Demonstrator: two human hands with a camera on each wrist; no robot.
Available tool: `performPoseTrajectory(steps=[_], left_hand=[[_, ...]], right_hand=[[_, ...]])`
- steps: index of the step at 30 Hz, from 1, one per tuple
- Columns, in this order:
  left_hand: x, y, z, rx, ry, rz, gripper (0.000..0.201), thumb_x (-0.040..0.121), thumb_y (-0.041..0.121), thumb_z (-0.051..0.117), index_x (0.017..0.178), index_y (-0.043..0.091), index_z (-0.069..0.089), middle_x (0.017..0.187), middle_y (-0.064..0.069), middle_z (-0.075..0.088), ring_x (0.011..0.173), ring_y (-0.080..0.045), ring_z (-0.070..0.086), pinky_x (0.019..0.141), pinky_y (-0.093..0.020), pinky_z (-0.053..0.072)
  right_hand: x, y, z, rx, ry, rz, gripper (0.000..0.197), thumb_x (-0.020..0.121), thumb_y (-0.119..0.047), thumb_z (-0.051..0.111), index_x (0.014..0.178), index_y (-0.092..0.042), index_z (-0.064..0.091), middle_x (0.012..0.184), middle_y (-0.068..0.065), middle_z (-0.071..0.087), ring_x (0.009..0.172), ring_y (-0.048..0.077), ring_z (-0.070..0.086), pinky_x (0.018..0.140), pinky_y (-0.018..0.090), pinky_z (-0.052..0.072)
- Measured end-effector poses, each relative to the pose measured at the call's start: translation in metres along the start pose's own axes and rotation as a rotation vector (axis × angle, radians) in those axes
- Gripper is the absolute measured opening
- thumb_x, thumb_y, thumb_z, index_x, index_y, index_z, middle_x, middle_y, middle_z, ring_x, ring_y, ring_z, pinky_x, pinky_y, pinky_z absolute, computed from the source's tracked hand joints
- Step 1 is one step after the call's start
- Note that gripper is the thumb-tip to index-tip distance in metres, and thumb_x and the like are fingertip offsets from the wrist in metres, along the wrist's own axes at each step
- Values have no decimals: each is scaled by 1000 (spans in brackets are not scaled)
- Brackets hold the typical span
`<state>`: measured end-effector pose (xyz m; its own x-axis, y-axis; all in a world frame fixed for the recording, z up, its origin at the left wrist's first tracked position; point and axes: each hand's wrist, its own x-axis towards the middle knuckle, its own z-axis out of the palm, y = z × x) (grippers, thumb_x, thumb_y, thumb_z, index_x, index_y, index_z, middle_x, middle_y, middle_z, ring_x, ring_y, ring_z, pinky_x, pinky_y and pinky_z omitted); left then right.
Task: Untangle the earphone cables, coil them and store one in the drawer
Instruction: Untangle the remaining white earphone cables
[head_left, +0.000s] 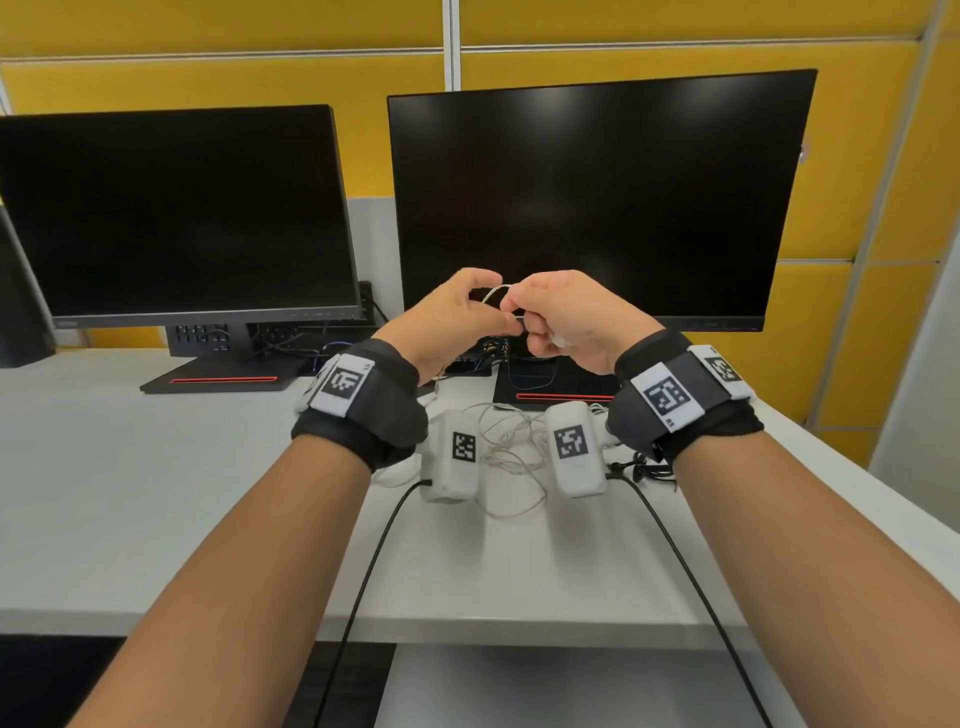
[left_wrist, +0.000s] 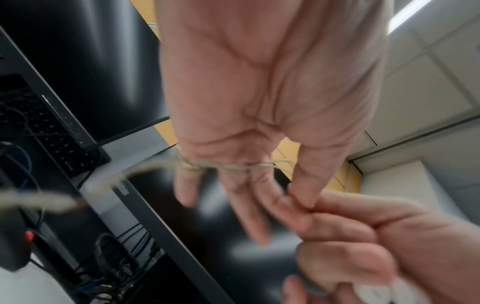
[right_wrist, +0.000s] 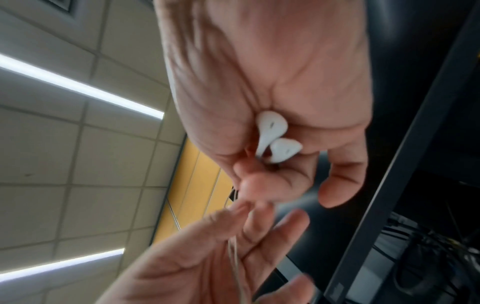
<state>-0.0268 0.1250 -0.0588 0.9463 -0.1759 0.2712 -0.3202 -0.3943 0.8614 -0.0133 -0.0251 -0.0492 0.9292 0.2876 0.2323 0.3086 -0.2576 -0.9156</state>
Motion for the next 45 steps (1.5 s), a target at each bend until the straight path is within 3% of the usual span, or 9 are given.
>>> performPoseTrajectory(steps=[4, 7, 12, 18, 24, 27, 31, 37, 45], left_hand=[[-5, -4, -2, -200, 45, 39, 12, 101, 25, 48, 106, 18, 56, 62, 7, 43, 53, -8, 41, 55, -22, 44], [-10, -1, 0, -71, 64, 76, 19, 102, 27, 43, 103, 17, 59, 58, 7, 35, 49, -8, 30, 45, -20, 30], [-24, 18, 10, 91, -149, 202, 22, 98, 32, 52, 103, 21, 71, 56, 5, 33, 49, -8, 27, 46, -19, 28], [-12, 42, -5, 155, 188, 317, 27, 97, 32, 56, 79, 13, 65, 58, 16, 56, 45, 5, 47, 53, -13, 34], [-9, 28, -8, 45, 253, 262, 38, 100, 36, 48, 98, 4, 68, 47, 16, 46, 41, 0, 41, 49, -15, 32], [-11, 20, -2, 37, 184, 183, 42, 102, 39, 41, 94, 5, 65, 56, 4, 43, 39, -4, 32, 42, -19, 30], [-21, 18, 3, 221, -39, 57, 38, 100, 41, 45, 92, 13, 70, 53, 5, 44, 42, -7, 34, 44, -20, 33], [-25, 25, 0, 183, -45, 184, 32, 101, 28, 48, 85, 7, 67, 56, 3, 45, 49, -9, 38, 51, -17, 39], [-20, 15, -17, 119, 143, 219, 23, 98, 31, 53, 87, 17, 67, 52, 6, 37, 42, -4, 32, 47, -18, 33]], right_hand=[[-13, 1, -11, 528, -16, 40, 29, 105, -28, 40, 83, -15, 52, 47, -7, 34, 40, 8, 34, 68, 29, 44], [-18, -3, -19, 915, 55, -85, 24, 104, -25, 44, 87, -14, 57, 56, -5, 57, 58, 8, 63, 92, 38, 48], [-19, -8, -14, 297, 101, -226, 25, 102, -7, 42, 108, -20, 63, 119, -4, 66, 117, 13, 61, 103, 44, 44], [-26, -12, -5, 192, -63, -76, 33, 107, -28, 34, 110, -10, 62, 61, -3, 48, 56, 10, 44, 72, 30, 43], [-31, -19, -13, 558, -166, -143, 35, 105, -35, 37, 84, -16, 56, 54, -4, 49, 53, 12, 50, 75, 33, 43], [-26, -21, -11, 787, -88, -223, 30, 105, -31, 37, 86, -17, 55, 104, 7, 74, 103, 22, 69, 94, 41, 48], [-21, -20, -9, 537, 125, -247, 20, 105, -27, 41, 110, -15, 56, 140, 5, 56, 132, 19, 49, 108, 43, 35], [-21, -7, 1, -131, 54, -165, 24, 102, -17, 41, 101, -2, 59, 80, 12, 62, 66, 17, 56, 71, 29, 47], [-41, -9, -9, 246, -245, -32, 34, 104, -24, 40, 73, -15, 52, 50, -2, 43, 49, 14, 42, 87, 37, 46]])
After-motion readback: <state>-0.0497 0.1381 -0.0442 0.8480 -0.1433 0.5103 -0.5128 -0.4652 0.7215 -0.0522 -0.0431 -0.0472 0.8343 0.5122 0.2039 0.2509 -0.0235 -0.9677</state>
